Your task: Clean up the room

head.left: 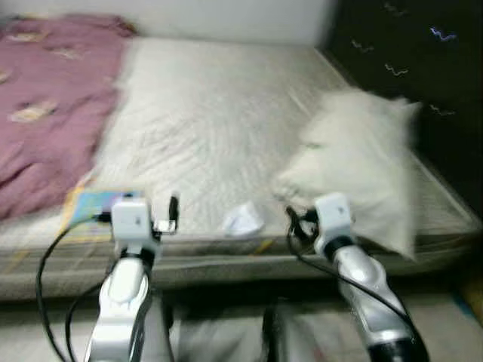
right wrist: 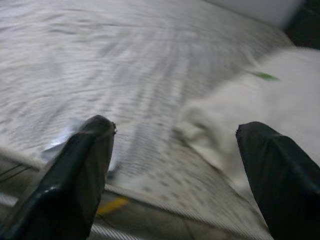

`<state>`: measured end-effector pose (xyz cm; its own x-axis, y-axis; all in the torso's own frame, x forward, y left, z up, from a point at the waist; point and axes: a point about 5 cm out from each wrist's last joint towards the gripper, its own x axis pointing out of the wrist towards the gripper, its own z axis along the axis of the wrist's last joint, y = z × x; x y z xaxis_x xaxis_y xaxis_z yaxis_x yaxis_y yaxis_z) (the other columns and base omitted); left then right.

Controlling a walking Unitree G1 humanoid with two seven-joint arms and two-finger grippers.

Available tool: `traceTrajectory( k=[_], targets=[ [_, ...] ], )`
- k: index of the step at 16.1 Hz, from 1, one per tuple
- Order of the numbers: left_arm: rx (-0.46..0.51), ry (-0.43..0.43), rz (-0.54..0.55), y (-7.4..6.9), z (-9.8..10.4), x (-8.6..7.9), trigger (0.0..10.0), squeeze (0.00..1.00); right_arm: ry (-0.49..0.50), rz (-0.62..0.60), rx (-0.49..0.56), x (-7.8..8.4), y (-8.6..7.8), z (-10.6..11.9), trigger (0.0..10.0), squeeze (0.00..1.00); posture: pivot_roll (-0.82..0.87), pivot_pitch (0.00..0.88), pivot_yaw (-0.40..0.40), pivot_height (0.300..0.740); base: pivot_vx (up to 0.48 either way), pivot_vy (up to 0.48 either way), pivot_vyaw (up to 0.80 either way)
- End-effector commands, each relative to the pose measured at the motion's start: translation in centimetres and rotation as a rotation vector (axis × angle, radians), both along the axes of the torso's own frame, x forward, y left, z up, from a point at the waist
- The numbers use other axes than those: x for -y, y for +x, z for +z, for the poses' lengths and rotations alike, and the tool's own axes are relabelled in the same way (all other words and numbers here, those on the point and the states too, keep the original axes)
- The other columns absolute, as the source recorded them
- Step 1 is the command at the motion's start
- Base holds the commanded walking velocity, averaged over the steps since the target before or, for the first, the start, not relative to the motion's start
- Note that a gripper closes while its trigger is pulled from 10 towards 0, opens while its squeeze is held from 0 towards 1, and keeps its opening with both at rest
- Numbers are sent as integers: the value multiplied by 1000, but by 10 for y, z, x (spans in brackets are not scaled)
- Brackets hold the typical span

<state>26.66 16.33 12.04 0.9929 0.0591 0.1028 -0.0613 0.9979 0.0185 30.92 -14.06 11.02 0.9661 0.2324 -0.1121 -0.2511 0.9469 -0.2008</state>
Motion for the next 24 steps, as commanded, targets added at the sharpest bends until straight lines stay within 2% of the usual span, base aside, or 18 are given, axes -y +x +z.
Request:
traceTrajectory(
  k=[1,6,10,14,17,24],
  targets=[
    [-57,0,4,-2,-12,0,10000,0,8,11,-13,-2,-3,-4,10000,0,-63,139,-92,584,0,0,0],
    [-52,-11,6,1,-11,0,10000,0,-5,61,-6,-7,-4,-3,10000,0,-67,138,-97,584,0,0,0],
    [-50,-12,13,2,-11,0,10000,0,-6,87,-3,-10,-4,-3,10000,0,-68,137,-98,544,0,0,0],
    [-48,-12,14,3,-11,0,10000,0,-17,109,-7,-12,-4,-4,10000,0,-70,133,-97,544,0,0,0],
    [-45,-12,10,4,-11,2,10000,0,-30,150,2,-16,-6,-4,10000,0,-70,128,-97,524,0,0,0],
    [-45,-35,-9,4,-11,4,10000,0,-46,197,14,-20,-6,-4,10000,0,-68,116,-98,524,0,0,0]
  ],
)
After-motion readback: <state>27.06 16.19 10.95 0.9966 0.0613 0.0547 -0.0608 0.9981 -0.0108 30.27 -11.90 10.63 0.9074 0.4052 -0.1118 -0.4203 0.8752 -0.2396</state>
